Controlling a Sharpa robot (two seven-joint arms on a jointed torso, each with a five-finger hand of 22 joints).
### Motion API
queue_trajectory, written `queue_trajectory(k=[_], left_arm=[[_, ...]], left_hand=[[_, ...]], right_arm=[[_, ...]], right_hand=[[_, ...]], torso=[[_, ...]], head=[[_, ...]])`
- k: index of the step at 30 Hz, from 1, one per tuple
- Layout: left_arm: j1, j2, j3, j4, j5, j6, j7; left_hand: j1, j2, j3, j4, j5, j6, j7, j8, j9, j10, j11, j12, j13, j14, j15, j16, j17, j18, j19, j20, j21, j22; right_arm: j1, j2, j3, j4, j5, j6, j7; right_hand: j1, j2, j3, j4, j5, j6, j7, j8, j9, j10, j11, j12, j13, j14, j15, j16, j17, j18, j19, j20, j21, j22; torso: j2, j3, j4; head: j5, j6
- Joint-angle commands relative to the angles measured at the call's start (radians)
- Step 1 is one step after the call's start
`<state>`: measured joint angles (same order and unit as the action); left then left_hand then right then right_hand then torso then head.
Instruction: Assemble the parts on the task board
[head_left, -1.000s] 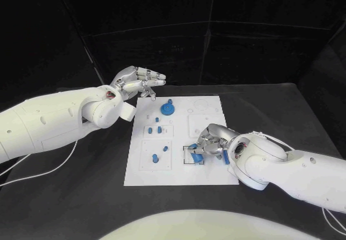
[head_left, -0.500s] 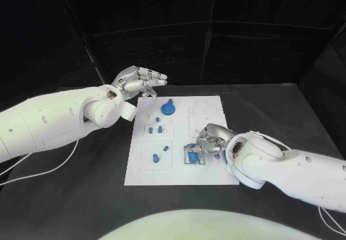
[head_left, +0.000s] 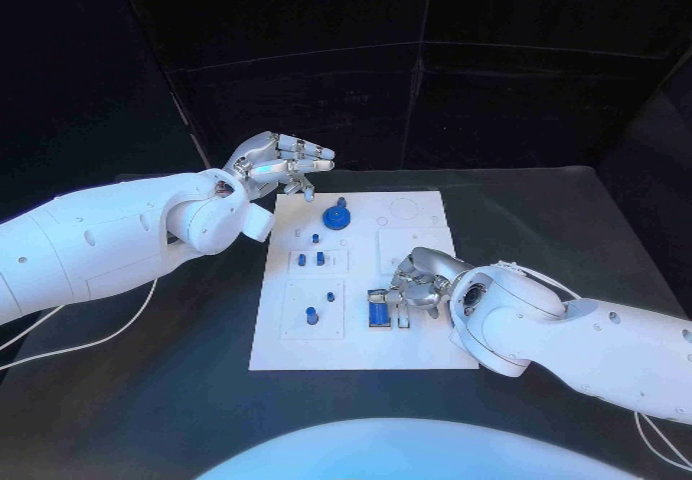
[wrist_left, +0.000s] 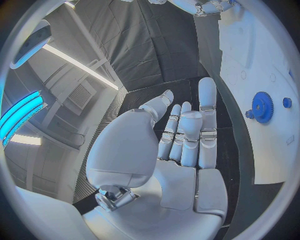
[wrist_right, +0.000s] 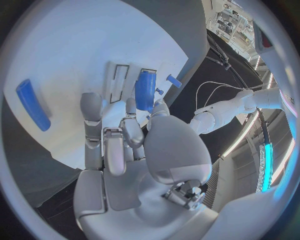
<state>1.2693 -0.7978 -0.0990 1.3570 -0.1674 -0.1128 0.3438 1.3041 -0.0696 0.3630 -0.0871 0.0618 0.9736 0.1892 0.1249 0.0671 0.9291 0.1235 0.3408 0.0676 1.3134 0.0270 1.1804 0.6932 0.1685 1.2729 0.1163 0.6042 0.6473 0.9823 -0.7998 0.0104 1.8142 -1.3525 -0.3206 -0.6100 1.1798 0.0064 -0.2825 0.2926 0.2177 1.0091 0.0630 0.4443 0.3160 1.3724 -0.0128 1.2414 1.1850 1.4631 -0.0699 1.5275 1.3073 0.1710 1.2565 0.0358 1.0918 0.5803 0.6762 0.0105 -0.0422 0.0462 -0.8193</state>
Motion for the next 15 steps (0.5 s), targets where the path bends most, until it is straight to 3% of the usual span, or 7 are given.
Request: queue_trajectory(k=[1,3,5,8,12,15], left_arm=[[0.002,0.000,0.001,0.002,0.003,0.013,0.000],[0.002,0.000,0.001,0.002,0.003,0.014,0.000],[0.002,0.000,0.001,0.002,0.003,0.014,0.000],[0.002,0.000,0.001,0.002,0.003,0.015,-0.001],[0.002,-0.001,0.001,0.002,0.003,0.015,-0.001],[0.002,-0.001,0.001,0.002,0.003,0.015,-0.001]], left_hand=[[0.003,0.009,-0.003,-0.001,-0.004,-0.007,0.000,0.006,0.000,-0.004,-0.001,0.002,0.001,-0.002,0.001,0.005,-0.001,0.013,0.004,0.006,-0.005,-0.001],[0.003,0.009,-0.003,-0.001,-0.004,-0.007,0.000,0.006,0.000,-0.004,-0.001,0.002,0.001,-0.002,0.001,0.005,-0.001,0.013,0.004,0.006,-0.005,-0.001],[0.003,0.009,-0.003,-0.001,-0.004,-0.007,0.000,0.006,0.000,-0.004,-0.001,0.002,0.001,-0.002,0.001,0.005,-0.001,0.013,0.004,0.006,-0.005,-0.001],[0.004,0.010,-0.004,-0.001,-0.004,-0.008,0.000,0.006,0.000,-0.006,0.000,0.003,0.001,-0.002,0.001,0.005,-0.001,0.013,0.004,0.006,-0.005,-0.001],[0.004,0.010,-0.004,-0.001,-0.004,-0.008,0.000,0.006,0.000,-0.006,0.000,0.003,0.001,-0.002,0.001,0.005,-0.001,0.013,0.004,0.006,-0.005,-0.001],[0.004,0.010,-0.004,-0.001,-0.004,-0.008,0.000,0.006,0.000,-0.006,0.000,0.003,0.001,-0.002,0.001,0.005,-0.001,0.013,0.004,0.006,-0.005,-0.001]], right_arm=[[0.001,0.001,0.000,0.000,-0.001,0.006,0.003],[0.001,0.001,0.000,-0.001,-0.002,0.006,0.003],[0.001,0.001,0.000,-0.002,-0.006,0.005,0.003],[0.001,0.000,0.000,-0.001,-0.009,-0.004,0.005],[0.001,-0.004,0.000,0.003,-0.011,-0.025,0.009],[0.001,-0.009,0.000,0.008,-0.012,-0.041,0.028]], right_hand=[[-0.015,-0.001,-0.006,-0.001,-0.027,-0.010,0.001,0.000,0.004,0.000,0.002,-0.006,-0.003,0.087,-0.006,-0.001,0.162,-0.015,-0.004,-0.003,-0.005,-0.003],[-0.039,-0.022,0.006,0.001,-0.082,-0.014,0.002,0.000,0.010,-0.006,0.003,-0.018,-0.012,0.087,-0.005,-0.002,0.160,-0.014,-0.007,-0.002,-0.009,-0.008],[-0.053,-0.040,0.022,0.002,-0.103,-0.017,0.003,0.000,0.014,-0.011,0.004,-0.025,-0.018,0.086,-0.004,-0.003,0.158,-0.013,-0.009,-0.002,-0.012,-0.012],[-0.059,-0.045,0.036,0.001,-0.107,-0.019,0.004,0.000,0.017,-0.012,0.005,-0.027,-0.019,0.086,-0.004,-0.004,0.158,-0.013,-0.010,-0.001,-0.014,-0.014],[-0.037,-0.022,0.059,-0.004,-0.052,-0.022,0.004,0.000,0.023,-0.011,0.005,-0.026,-0.014,0.086,-0.004,-0.003,0.159,-0.013,-0.010,-0.001,-0.014,-0.013],[-0.021,-0.019,0.061,-0.005,-0.024,-0.023,0.004,0.000,0.027,-0.009,0.005,-0.023,-0.009,0.087,-0.004,-0.003,0.161,-0.013,-0.010,-0.001,-0.014,-0.013]], torso=[[0.000,-0.0002,-0.0004],[0.000,-0.0001,-0.0004],[0.000,0.0001,-0.0005],[0.000,0.0001,-0.0003],[0.001,0.0011,-0.0004],[0.000,0.0010,0.0000]], head=[[0.001,-0.001],[0.001,-0.001],[0.001,-0.002],[0.000,-0.002],[0.001,-0.001],[0.000,-0.001]])
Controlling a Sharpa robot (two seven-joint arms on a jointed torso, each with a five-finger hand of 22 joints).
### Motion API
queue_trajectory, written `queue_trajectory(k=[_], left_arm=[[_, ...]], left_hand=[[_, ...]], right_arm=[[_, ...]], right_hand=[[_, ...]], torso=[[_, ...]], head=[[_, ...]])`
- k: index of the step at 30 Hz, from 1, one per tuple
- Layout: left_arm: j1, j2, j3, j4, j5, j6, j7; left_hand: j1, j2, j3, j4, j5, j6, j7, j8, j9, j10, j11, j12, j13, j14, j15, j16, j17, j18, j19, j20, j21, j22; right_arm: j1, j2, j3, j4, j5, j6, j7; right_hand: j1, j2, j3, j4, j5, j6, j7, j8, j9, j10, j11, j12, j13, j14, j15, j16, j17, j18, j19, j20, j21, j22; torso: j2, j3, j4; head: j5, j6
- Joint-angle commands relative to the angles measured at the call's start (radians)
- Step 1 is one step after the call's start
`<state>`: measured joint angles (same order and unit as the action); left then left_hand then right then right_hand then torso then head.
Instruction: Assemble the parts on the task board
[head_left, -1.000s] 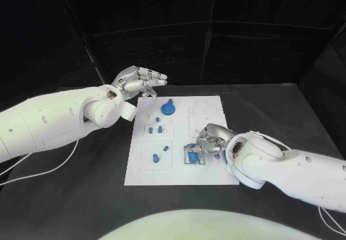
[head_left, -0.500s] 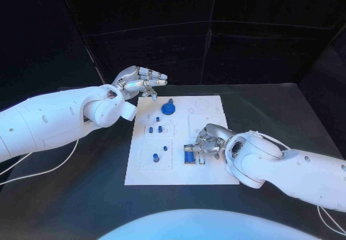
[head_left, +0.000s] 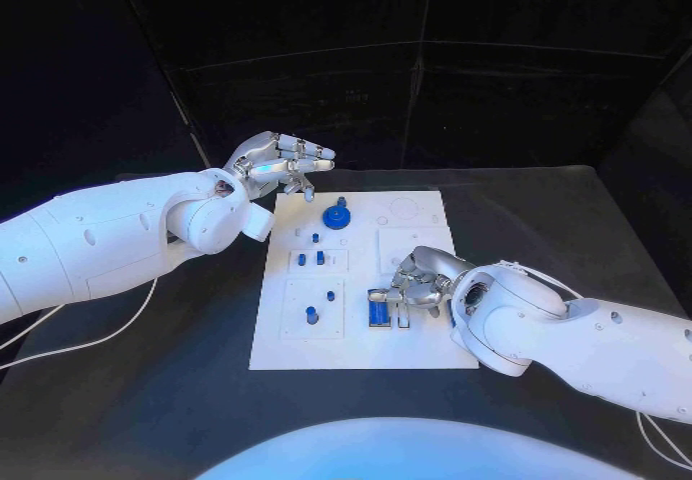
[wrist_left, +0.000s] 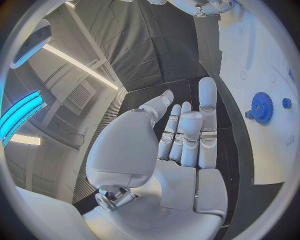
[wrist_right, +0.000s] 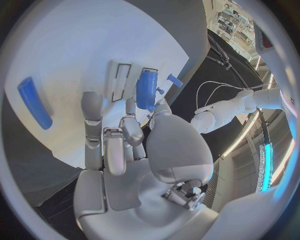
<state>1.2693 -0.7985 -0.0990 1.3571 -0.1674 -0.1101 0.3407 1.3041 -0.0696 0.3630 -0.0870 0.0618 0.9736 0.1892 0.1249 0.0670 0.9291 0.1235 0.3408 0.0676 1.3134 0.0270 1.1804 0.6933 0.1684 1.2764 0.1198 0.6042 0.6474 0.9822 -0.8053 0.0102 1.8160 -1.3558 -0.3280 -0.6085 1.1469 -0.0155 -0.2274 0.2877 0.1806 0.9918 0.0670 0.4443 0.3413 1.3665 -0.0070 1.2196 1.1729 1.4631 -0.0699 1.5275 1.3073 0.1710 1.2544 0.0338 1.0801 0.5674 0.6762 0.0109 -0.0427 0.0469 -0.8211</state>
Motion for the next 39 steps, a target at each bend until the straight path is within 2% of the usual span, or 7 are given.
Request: queue_trajectory(k=[1,7,9,12,19,31,39], left_arm=[[0.002,-0.001,0.001,0.002,0.003,0.013,0.002],[0.002,-0.001,0.001,0.001,0.003,0.013,0.002],[0.002,-0.001,0.001,0.001,0.003,0.013,0.002],[0.002,-0.001,0.001,0.000,0.003,0.012,0.003],[0.001,0.001,0.000,-0.003,0.003,0.013,0.003],[0.001,0.004,0.000,-0.005,0.003,0.014,0.003],[0.001,0.004,0.000,-0.004,0.003,0.014,0.002]], left_hand=[[0.004,0.010,-0.004,-0.001,-0.004,-0.008,0.000,0.006,0.000,-0.006,0.000,0.003,0.001,-0.002,0.001,0.005,-0.001,0.013,0.001,0.003,-0.005,-0.001],[0.004,0.010,-0.004,-0.001,-0.004,-0.008,0.000,0.006,0.000,-0.006,0.000,0.003,0.001,-0.002,0.001,0.005,-0.001,0.013,0.001,0.003,-0.005,-0.001],[0.004,0.010,-0.004,-0.001,-0.004,-0.008,0.000,0.006,0.000,-0.006,0.000,0.003,0.001,-0.002,0.001,0.005,-0.001,0.013,0.001,0.003,-0.005,-0.001],[0.004,0.010,-0.004,-0.001,-0.004,-0.008,0.000,0.006,0.000,-0.006,0.000,0.003,0.001,-0.002,0.001,0.005,-0.001,0.013,0.001,0.003,-0.005,-0.001],[0.004,0.010,-0.004,-0.001,-0.004,-0.008,0.000,0.006,0.000,-0.006,0.000,0.003,0.001,-0.002,0.001,0.005,-0.001,0.013,0.001,0.003,-0.005,-0.001],[0.004,0.010,-0.004,-0.001,-0.004,-0.008,0.000,0.006,0.000,-0.006,0.000,0.003,0.001,-0.002,0.001,0.005,-0.001,0.013,0.001,0.003,-0.005,-0.001],[0.004,0.010,-0.004,-0.001,-0.004,-0.008,0.000,0.006,0.000,-0.006,0.000,0.003,0.001,-0.002,0.001,0.005,-0.001,0.013,0.001,0.003,-0.005,-0.001]], right_arm=[[0.001,-0.007,0.000,0.009,-0.006,-0.041,0.046],[0.001,-0.033,0.001,0.022,0.022,-0.064,0.275],[0.002,-0.046,0.001,0.024,0.023,-0.058,0.369],[0.002,-0.063,0.001,0.026,-0.024,-0.036,0.483],[0.008,-0.076,0.001,0.018,-0.216,0.060,0.613],[0.046,-0.046,0.001,-0.014,-0.465,0.173,0.636],[0.058,-0.028,0.001,-0.036,-0.565,0.267,0.596]], right_hand=[[0.016,0.002,0.005,-0.001,0.017,-0.007,0.000,0.000,0.003,-0.001,-0.001,0.001,0.006,0.087,-0.004,-0.003,0.161,-0.013,-0.008,0.001,-0.002,0.001],[0.161,0.021,0.037,-0.061,0.070,-0.092,0.031,-0.052,-0.013,-0.004,0.023,0.014,0.026,0.085,0.013,-0.006,0.155,-0.012,-0.022,0.012,-0.016,-0.021],[0.252,0.037,0.061,-0.111,0.074,-0.142,0.061,-0.101,-0.040,-0.001,0.053,0.039,0.052,0.084,0.039,-0.008,0.152,-0.015,-0.031,0.031,-0.020,-0.026],[0.398,0.051,0.122,-0.203,0.059,-0.169,0.078,-0.145,-0.069,-0.004,0.060,0.057,0.073,0.084,0.045,-0.008,0.153,-0.009,-0.039,0.038,-0.019,-0.028],[0.511,0.032,0.210,-0.311,0.040,-0.231,0.035,-0.221,-0.126,-0.036,0.012,0.042,0.060,0.085,0.010,-0.003,0.165,-0.003,-0.067,0.017,-0.010,-0.027],[0.439,-0.003,0.405,-0.434,0.017,-0.197,-0.018,-0.276,-0.194,-0.041,-0.027,0.056,0.065,0.082,-0.023,-0.006,0.160,-0.002,-0.120,-0.018,0.040,0.013],[0.362,-0.019,0.552,-0.507,-0.006,-0.154,-0.023,-0.288,-0.219,-0.033,-0.029,0.076,0.077,0.082,-0.027,-0.007,0.161,-0.004,-0.139,-0.019,0.064,0.032]], torso=[[0.000,0.0006,0.0005],[0.000,0.0003,0.0005],[-0.001,0.0002,0.0002],[-0.002,0.0004,-0.0009],[-0.001,0.0006,0.0009],[0.000,-0.0012,0.0007],[0.001,-0.0010,0.0001]], head=[[0.000,0.001],[-0.001,0.002],[-0.001,0.002],[0.001,0.003],[0.000,0.006],[0.006,0.009],[0.008,0.006]])
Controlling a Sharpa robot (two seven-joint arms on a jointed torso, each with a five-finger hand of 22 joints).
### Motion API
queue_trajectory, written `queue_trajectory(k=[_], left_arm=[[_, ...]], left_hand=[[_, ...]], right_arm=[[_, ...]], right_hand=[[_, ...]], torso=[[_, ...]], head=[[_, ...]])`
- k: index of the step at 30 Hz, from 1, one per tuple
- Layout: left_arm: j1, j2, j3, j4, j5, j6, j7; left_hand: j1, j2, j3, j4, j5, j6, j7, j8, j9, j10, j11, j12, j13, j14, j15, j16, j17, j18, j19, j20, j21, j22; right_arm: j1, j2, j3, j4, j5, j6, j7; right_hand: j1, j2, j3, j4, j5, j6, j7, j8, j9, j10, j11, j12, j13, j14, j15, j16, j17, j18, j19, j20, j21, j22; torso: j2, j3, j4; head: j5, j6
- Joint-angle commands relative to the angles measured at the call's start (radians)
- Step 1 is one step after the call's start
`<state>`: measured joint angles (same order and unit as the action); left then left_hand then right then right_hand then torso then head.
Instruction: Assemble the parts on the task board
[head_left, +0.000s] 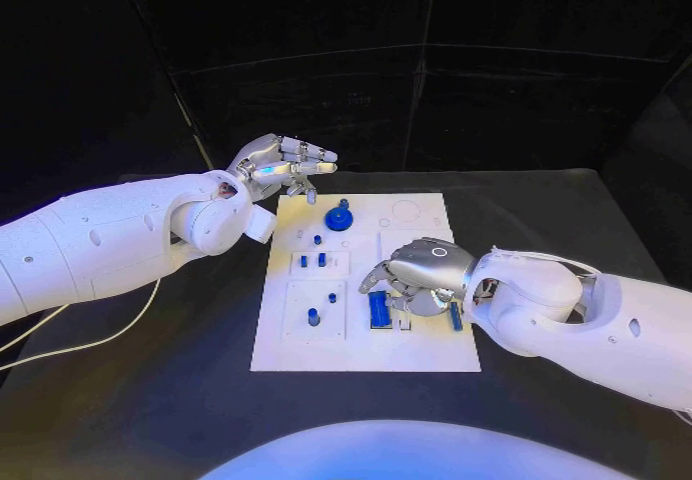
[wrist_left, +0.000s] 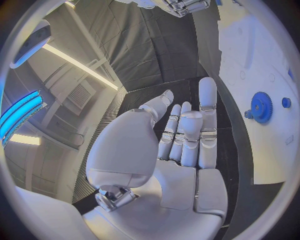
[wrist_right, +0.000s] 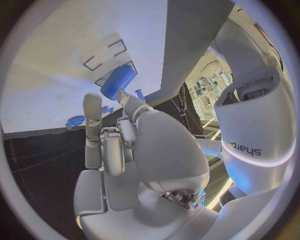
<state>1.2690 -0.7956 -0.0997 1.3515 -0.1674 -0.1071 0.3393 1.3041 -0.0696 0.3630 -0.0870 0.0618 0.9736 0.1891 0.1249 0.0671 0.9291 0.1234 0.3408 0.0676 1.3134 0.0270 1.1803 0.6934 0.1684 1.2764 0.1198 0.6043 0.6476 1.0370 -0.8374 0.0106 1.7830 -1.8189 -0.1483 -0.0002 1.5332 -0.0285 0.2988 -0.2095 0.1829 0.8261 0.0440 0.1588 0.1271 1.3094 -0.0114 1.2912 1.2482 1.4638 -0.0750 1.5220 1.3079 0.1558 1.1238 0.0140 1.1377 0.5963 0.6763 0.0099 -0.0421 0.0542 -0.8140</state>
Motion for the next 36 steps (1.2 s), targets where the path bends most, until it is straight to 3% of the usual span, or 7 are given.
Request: queue_trajectory(k=[1,9,20,29,36], left_arm=[[0.002,0.001,0.000,0.002,0.003,0.011,0.004],[0.002,0.001,0.000,0.001,0.003,0.011,0.004],[0.002,0.004,0.000,-0.001,0.003,0.013,0.003],[0.002,0.005,-0.001,-0.001,0.003,0.015,0.001],[0.002,0.005,-0.001,-0.002,0.003,0.016,0.000]], left_hand=[[0.004,0.011,-0.004,-0.001,-0.004,-0.009,0.001,0.006,0.000,-0.008,0.000,0.004,0.001,-0.003,0.002,0.005,-0.003,0.013,0.001,0.003,-0.006,-0.002],[0.004,0.011,-0.004,-0.001,-0.004,-0.009,0.001,0.007,0.000,-0.009,0.000,0.004,0.001,-0.003,0.002,0.005,-0.004,0.013,0.001,0.003,-0.006,-0.002],[0.004,0.011,-0.004,-0.001,-0.004,-0.009,0.001,0.007,0.000,-0.009,0.000,0.004,0.001,-0.003,0.002,0.005,-0.004,0.013,0.001,0.003,-0.006,-0.002],[0.004,0.011,-0.004,-0.001,-0.004,-0.009,0.001,0.007,0.000,-0.009,0.000,0.004,0.001,-0.003,0.002,0.005,-0.004,0.013,0.001,0.003,-0.006,-0.002],[0.004,0.011,-0.004,-0.001,-0.004,-0.009,0.001,0.007,0.000,-0.009,0.000,0.004,0.001,-0.003,0.002,0.005,-0.004,0.013,0.001,0.003,-0.006,-0.002]], right_arm=[[0.004,0.006,0.000,-0.004,-0.106,0.095,-0.015],[0.006,0.018,-0.001,-0.014,-0.121,0.143,-0.031],[0.007,0.047,-0.002,-0.027,-0.133,0.146,-0.044],[0.017,0.064,-0.044,-0.042,-0.134,0.160,-0.055],[0.018,0.069,-0.051,-0.047,-0.137,0.167,-0.057]], right_hand=[[-0.030,-0.007,0.034,-0.014,-0.011,0.016,0.001,-0.002,-0.006,0.023,-0.025,0.005,0.001,0.082,-0.021,-0.001,0.161,0.011,-0.009,0.001,0.008,0.004],[-0.055,-0.016,0.081,-0.037,-0.017,0.020,0.001,-0.012,-0.016,0.019,-0.024,0.006,-0.001,0.079,-0.020,-0.006,0.152,0.013,-0.020,0.001,0.009,0.000],[-0.070,-0.020,0.092,-0.041,-0.025,0.018,0.001,-0.017,-0.021,0.017,-0.024,0.007,-0.003,0.078,-0.020,-0.008,0.149,0.013,-0.023,0.002,0.011,0.001],[-0.080,-0.019,0.105,-0.044,-0.028,0.033,0.004,-0.011,-0.021,0.020,-0.023,0.011,0.000,0.078,-0.019,-0.008,0.149,0.013,-0.024,0.002,0.012,0.002],[-0.090,-0.021,0.126,-0.052,-0.027,0.064,0.013,0.000,-0.021,0.020,-0.018,0.015,0.001,0.078,-0.015,-0.008,0.148,0.013,-0.026,0.004,0.014,0.004]], torso=[[0.001,0.0000,-0.0003],[-0.001,-0.0001,0.0002],[0.000,0.0005,0.0016],[0.001,0.0000,0.0001],[0.000,0.0008,0.0003]], head=[[0.001,-0.001],[0.000,-0.001],[0.000,0.007],[0.000,0.008],[0.001,0.007]])
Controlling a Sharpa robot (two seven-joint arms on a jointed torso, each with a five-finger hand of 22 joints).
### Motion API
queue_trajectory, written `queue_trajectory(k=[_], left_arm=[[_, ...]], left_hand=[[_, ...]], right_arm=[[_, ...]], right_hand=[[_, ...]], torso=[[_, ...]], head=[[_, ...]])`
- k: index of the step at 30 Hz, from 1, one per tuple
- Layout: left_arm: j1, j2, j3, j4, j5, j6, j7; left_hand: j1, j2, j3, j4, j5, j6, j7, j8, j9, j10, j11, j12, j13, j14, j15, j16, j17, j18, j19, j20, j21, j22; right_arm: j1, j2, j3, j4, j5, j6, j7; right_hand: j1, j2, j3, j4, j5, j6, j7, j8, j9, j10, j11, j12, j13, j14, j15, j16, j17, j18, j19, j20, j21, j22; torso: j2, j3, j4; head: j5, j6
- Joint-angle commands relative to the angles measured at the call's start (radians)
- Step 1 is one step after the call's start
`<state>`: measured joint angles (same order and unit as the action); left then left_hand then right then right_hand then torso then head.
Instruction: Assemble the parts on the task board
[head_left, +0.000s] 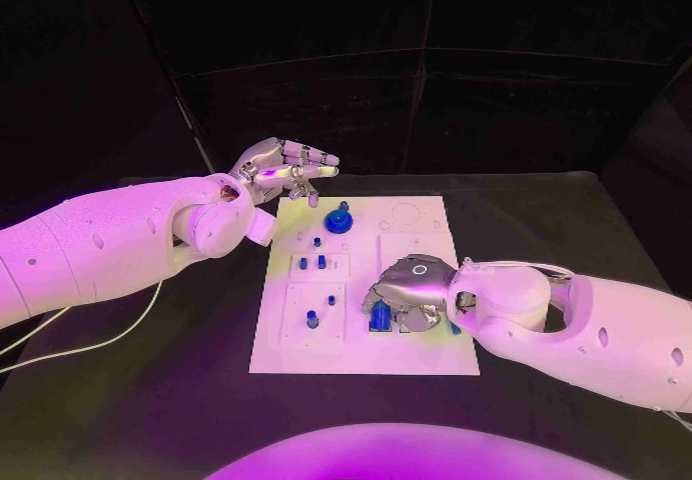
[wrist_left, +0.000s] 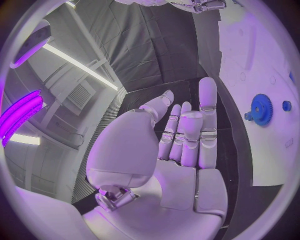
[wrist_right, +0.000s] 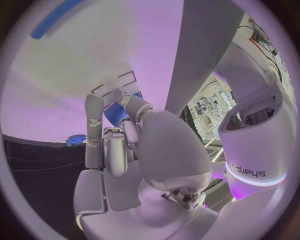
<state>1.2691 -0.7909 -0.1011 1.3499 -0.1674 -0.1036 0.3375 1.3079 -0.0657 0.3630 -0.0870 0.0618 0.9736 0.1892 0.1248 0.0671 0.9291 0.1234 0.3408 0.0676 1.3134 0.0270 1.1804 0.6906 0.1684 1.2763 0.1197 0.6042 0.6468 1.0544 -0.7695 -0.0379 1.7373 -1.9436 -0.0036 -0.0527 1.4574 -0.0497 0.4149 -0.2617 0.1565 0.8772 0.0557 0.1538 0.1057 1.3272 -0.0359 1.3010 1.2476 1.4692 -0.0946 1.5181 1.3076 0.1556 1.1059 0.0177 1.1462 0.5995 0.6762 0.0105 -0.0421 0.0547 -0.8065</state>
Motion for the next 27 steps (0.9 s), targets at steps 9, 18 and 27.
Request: queue_trajectory(k=[9,18,27], left_arm=[[0.001,-0.001,0.000,0.001,0.003,0.013,0.001],[0.001,-0.001,0.000,0.000,0.003,0.013,0.001],[0.001,-0.002,0.000,0.000,0.003,0.013,0.000]], left_hand=[[0.000,0.007,-0.004,-0.001,-0.004,-0.009,0.001,0.007,0.000,-0.009,0.000,0.004,0.001,-0.003,0.002,0.005,-0.001,0.013,0.001,0.003,-0.006,-0.001],[0.000,0.008,-0.006,0.000,-0.004,-0.010,0.001,0.008,0.000,-0.011,0.001,0.006,0.001,-0.003,0.002,0.005,-0.001,0.013,0.001,0.004,-0.006,-0.001],[-0.001,0.008,-0.006,0.000,-0.004,-0.010,0.001,0.008,0.000,-0.012,0.001,0.006,0.001,-0.003,0.002,0.005,-0.002,0.013,0.001,0.004,-0.006,-0.001]], right_arm=[[0.001,0.000,-0.005,0.002,-0.014,-0.053,0.026],[0.001,-0.007,-0.005,0.009,-0.003,-0.178,0.066],[0.001,-0.015,-0.005,0.017,0.008,-0.225,0.081]], right_hand=[[-0.046,0.004,0.046,0.002,-0.001,0.111,0.031,0.036,0.003,0.014,0.026,0.024,0.016,0.074,0.017,0.000,0.156,0.011,-0.003,0.012,0.014,0.014],[-0.061,0.007,0.061,0.011,-0.019,0.171,0.042,0.047,0.003,0.018,0.041,0.031,0.021,0.076,0.031,0.002,0.160,0.011,0.001,0.023,0.014,0.018],[-0.062,0.008,0.068,0.013,-0.033,0.189,0.041,0.049,0.003,0.019,0.042,0.034,0.023,0.077,0.032,0.003,0.163,0.011,0.004,0.026,0.015,0.021]], torso=[[0.001,0.0008,-0.0013],[0.001,0.0006,-0.0003],[0.001,0.0000,-0.0011]], head=[[0.002,-0.002],[0.001,-0.002],[0.001,-0.002]])
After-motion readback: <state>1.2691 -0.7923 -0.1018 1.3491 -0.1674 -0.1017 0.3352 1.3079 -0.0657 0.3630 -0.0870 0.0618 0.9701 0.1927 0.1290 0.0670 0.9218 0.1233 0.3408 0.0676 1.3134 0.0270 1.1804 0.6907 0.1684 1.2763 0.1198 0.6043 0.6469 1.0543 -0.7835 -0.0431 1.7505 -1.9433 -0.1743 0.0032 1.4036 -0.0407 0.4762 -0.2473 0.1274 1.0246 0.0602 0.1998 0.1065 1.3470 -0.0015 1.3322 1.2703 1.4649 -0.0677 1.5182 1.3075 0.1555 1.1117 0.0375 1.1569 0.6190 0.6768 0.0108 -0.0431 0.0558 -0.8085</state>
